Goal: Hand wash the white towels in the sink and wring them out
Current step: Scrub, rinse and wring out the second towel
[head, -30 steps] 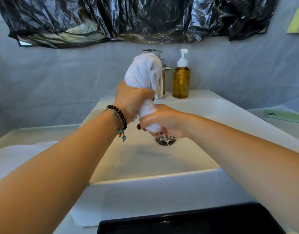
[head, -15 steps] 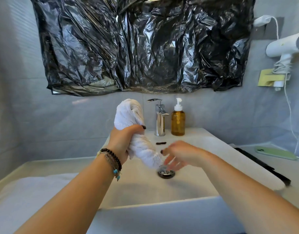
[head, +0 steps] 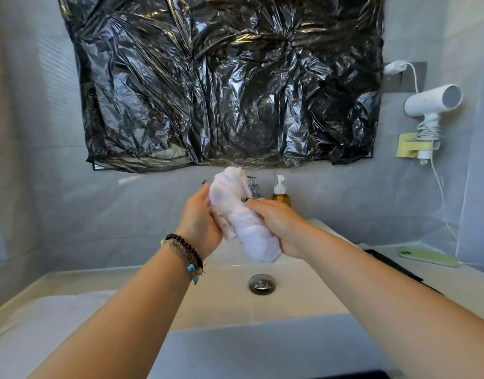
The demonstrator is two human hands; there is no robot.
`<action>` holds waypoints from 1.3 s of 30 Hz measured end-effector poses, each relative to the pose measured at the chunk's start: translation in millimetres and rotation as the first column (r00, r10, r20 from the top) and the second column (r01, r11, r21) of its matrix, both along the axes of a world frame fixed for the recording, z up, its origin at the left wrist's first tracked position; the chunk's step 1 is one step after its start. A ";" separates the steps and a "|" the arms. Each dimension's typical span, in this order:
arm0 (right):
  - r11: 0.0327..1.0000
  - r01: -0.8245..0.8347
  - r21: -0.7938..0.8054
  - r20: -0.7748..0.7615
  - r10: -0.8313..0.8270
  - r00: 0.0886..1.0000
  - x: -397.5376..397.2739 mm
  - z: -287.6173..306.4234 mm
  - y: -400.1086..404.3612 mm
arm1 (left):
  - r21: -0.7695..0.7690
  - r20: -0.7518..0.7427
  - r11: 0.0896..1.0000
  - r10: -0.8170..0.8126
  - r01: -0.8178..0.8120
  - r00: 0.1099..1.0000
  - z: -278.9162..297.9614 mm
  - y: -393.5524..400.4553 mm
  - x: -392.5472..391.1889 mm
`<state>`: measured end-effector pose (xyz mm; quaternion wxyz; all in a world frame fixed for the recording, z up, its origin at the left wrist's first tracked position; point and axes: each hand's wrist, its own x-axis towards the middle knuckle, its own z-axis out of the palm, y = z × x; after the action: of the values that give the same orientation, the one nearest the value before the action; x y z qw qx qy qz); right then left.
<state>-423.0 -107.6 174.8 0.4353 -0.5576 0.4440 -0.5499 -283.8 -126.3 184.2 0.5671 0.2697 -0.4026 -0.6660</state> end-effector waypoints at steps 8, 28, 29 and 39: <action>0.979 -0.204 -0.012 0.248 0.200 0.948 -4.6 1.9 9.6 | -0.328 0.270 0.927 0.274 -0.180 0.923 16.5 7.2 -13.6; 0.991 -0.083 -0.105 0.255 0.108 0.961 -63.0 9.0 32.7 | -0.106 0.275 0.993 -0.016 0.047 0.961 31.0 12.6 -14.0; 0.989 -0.100 -0.111 0.249 0.125 0.961 -64.6 13.4 34.5 | -0.141 0.363 0.986 -0.032 0.089 0.931 29.1 17.7 -16.6; 0.863 0.323 -0.388 -0.185 -0.416 0.890 -133.2 82.6 105.0 | -0.400 0.444 0.913 0.268 -0.079 0.855 44.7 27.4 -48.3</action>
<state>-556.2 -2.6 257.5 0.1530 -0.5969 0.4932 -0.6141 -332.1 -98.9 228.9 0.5456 0.3543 -0.6237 -0.4335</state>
